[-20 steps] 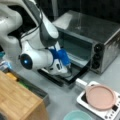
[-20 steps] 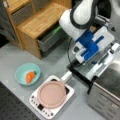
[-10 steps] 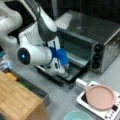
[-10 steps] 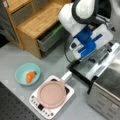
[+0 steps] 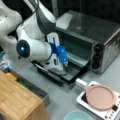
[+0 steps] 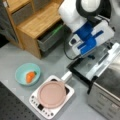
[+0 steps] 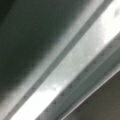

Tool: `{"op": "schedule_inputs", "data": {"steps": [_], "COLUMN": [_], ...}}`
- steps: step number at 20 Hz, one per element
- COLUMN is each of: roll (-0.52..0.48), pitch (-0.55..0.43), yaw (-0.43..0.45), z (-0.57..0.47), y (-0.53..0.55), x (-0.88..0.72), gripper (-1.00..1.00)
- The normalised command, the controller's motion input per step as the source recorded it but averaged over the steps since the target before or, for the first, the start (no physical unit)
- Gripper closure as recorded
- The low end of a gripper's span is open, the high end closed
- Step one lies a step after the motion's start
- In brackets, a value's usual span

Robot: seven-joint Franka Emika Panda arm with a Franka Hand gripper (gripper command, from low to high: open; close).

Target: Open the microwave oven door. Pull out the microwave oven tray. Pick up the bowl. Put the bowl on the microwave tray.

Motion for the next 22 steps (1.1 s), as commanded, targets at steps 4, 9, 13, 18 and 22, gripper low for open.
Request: {"op": "schedule_inputs", "data": {"steps": [4,9,13,18,22], "roll": [-0.448,-0.383,-0.369,-0.408,-0.400], "pitch": [-0.006,-0.007,0.017,0.035,0.046], "yaw": [-0.103,-0.060,-0.086,-0.133,-0.106], "z": [0.25,0.28,0.18,0.24,0.33], "y": [0.12,0.09,0.07,0.03,-0.06], "x": [-0.15,-0.10,-0.07,-0.03,0.05], "gripper": [-1.00,-1.00,-1.00,-1.00,-1.00]}}
